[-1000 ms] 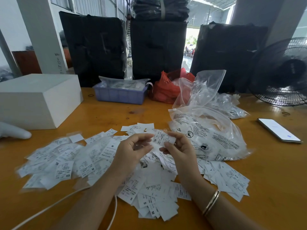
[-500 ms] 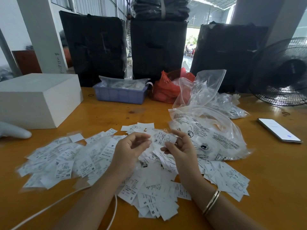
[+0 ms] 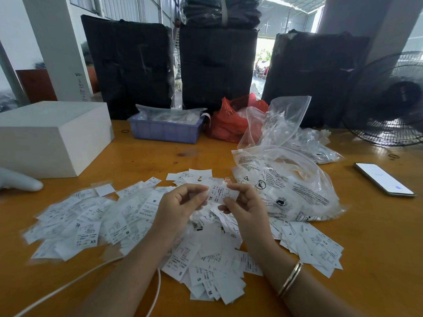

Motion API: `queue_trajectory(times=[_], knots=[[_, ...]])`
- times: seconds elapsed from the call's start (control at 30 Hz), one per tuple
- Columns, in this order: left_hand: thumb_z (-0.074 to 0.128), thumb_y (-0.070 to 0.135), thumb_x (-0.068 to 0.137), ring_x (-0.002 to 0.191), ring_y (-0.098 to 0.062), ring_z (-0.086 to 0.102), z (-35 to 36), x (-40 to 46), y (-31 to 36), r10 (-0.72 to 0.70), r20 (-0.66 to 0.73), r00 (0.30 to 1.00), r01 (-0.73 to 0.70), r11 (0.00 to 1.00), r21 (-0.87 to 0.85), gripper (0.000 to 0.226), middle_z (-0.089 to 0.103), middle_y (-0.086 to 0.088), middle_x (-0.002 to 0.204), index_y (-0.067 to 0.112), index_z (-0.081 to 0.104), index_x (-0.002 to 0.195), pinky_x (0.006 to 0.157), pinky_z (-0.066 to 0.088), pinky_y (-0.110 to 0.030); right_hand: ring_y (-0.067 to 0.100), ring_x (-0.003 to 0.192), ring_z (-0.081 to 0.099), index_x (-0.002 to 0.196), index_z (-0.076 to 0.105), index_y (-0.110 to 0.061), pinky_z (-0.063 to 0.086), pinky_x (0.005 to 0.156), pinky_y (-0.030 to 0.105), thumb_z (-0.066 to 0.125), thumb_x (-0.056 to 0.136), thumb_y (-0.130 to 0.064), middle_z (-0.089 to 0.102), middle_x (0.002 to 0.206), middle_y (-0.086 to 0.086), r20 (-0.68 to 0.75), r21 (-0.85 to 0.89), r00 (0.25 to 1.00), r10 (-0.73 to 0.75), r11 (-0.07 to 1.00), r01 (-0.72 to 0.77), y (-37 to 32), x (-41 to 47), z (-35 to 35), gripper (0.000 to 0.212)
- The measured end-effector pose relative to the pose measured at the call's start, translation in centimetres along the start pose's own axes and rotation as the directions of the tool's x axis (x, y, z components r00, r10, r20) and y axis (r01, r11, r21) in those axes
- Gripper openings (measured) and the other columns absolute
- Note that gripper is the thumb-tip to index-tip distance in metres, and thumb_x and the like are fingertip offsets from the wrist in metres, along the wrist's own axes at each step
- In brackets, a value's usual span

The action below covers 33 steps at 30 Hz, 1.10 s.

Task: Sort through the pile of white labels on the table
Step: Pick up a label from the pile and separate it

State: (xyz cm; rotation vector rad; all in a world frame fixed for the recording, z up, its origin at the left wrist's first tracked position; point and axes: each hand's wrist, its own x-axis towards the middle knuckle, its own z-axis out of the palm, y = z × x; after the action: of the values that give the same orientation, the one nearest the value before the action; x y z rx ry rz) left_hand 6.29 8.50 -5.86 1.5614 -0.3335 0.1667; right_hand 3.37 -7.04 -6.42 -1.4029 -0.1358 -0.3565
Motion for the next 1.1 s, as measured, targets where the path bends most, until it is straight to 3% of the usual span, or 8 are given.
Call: queue_trajectory(times=[0.27, 0.4, 0.47, 0.6, 0.73, 0.8, 0.93, 1.1], knots=[[0.069, 0.017, 0.084, 0.075, -0.002, 0.067, -0.12, -0.07, -0.25, -0.029, -0.016, 0.999, 0.030, 0.998, 0.061, 0.017, 0.071, 0.015, 0.083, 0.031, 0.069, 0.091, 0.062, 0.050, -0.010, 0.011, 0.068, 0.068, 0.097, 0.062, -0.026, 0.053, 0.063, 0.020, 0.059, 0.089, 0.001, 0.067, 0.070, -0.010, 0.085, -0.218, 0.996, -0.025, 0.975, 0.043, 0.34, -0.02, 0.05, 0.029], [0.071, 0.016, 0.083, 0.078, -0.003, 0.067, -0.24, 0.00, -0.36, -0.034, 0.007, 0.999, 0.033, 0.995, 0.093, 0.020, 0.070, 0.014, 0.084, 0.033, 0.069, 0.093, 0.065, 0.051, -0.012, 0.009, 0.049, 0.050, 0.094, 0.063, -0.041, 0.039, 0.047, 0.015, 0.057, 0.089, -0.001, 0.057, 0.056, 0.000, 0.117, -0.378, 0.991, -0.068, 0.919, 0.108, 0.34, -0.15, 0.06, 0.040], [0.072, 0.019, 0.081, 0.079, 0.000, 0.065, -0.27, 0.09, -0.34, -0.045, 0.044, 0.998, 0.037, 0.986, 0.160, 0.021, 0.069, 0.018, 0.085, 0.036, 0.068, 0.092, 0.064, 0.050, -0.011, 0.010, 0.050, 0.046, 0.094, 0.064, -0.042, 0.037, 0.046, 0.019, 0.055, 0.089, -0.001, 0.056, 0.057, 0.007, 0.122, -0.361, 0.991, -0.060, 0.927, 0.100, 0.28, -0.23, 0.06, 0.042], [0.071, 0.017, 0.082, 0.075, -0.003, 0.067, -0.22, 0.07, -0.21, -0.054, 0.081, 0.995, 0.037, 0.979, 0.198, 0.022, 0.070, 0.013, 0.081, 0.032, 0.065, 0.096, 0.060, 0.052, -0.013, 0.020, 0.058, 0.051, 0.088, 0.068, -0.029, 0.043, 0.056, 0.035, 0.051, 0.087, 0.004, 0.054, 0.059, 0.000, 0.115, -0.299, 0.993, -0.012, 0.953, 0.046, -0.09, -0.29, 0.09, 0.037], [0.071, 0.017, 0.081, 0.076, -0.005, 0.068, -0.07, -0.04, 0.01, -0.065, 0.146, 0.987, 0.043, 0.988, 0.146, 0.023, 0.071, 0.010, 0.081, 0.029, 0.065, 0.099, 0.063, 0.052, -0.016, 0.021, 0.057, 0.045, 0.084, 0.069, -0.019, 0.039, 0.055, 0.036, 0.046, 0.084, 0.009, 0.051, 0.062, 0.014, 0.148, -0.263, 0.989, 0.024, 0.965, 0.016, -0.40, -0.39, -0.01, 0.036], [0.070, 0.021, 0.081, 0.075, -0.007, 0.068, 0.00, -0.13, 0.07, -0.083, 0.206, 0.975, 0.047, 0.984, 0.171, 0.023, 0.072, 0.009, 0.083, 0.034, 0.065, 0.099, 0.063, 0.053, -0.017, 0.022, 0.058, 0.042, 0.089, 0.068, -0.022, 0.037, 0.056, 0.037, 0.047, 0.086, 0.007, 0.050, 0.067, 0.018, 0.177, -0.258, 0.983, 0.041, 0.966, 0.006, -0.37, -0.46, 0.01, 0.036], [0.068, 0.045, 0.071, 0.071, -0.013, 0.068, -0.16, -0.25, -0.06, -0.043, 0.176, 0.983, -0.004, 0.966, 0.260, 0.025, 0.071, 0.005, 0.085, 0.043, 0.063, 0.096, 0.063, 0.056, -0.020, 0.019, 0.062, 0.053, 0.106, 0.051, -0.041, 0.046, 0.057, 0.023, 0.059, 0.091, -0.006, 0.047, 0.067, 0.005, 0.139, -0.309, 0.990, 0.038, 0.951, 0.006, 0.09, -0.13, 0.21, 0.038], [0.070, 0.026, 0.083, 0.082, 0.000, 0.064, -0.04, -0.22, -0.55, 0.011, 0.038, 0.999, -0.020, 0.968, 0.249, 0.020, 0.067, 0.009, 0.087, 0.042, 0.065, 0.094, 0.064, 0.051, -0.012, 0.001, 0.062, 0.064, 0.093, 0.060, -0.032, 0.045, 0.056, 0.011, 0.064, 0.089, -0.013, 0.069, 0.071, -0.009, 0.048, -0.322, 0.999, 0.008, 0.947, 0.008, 0.08, 0.05, 0.21, 0.021]])
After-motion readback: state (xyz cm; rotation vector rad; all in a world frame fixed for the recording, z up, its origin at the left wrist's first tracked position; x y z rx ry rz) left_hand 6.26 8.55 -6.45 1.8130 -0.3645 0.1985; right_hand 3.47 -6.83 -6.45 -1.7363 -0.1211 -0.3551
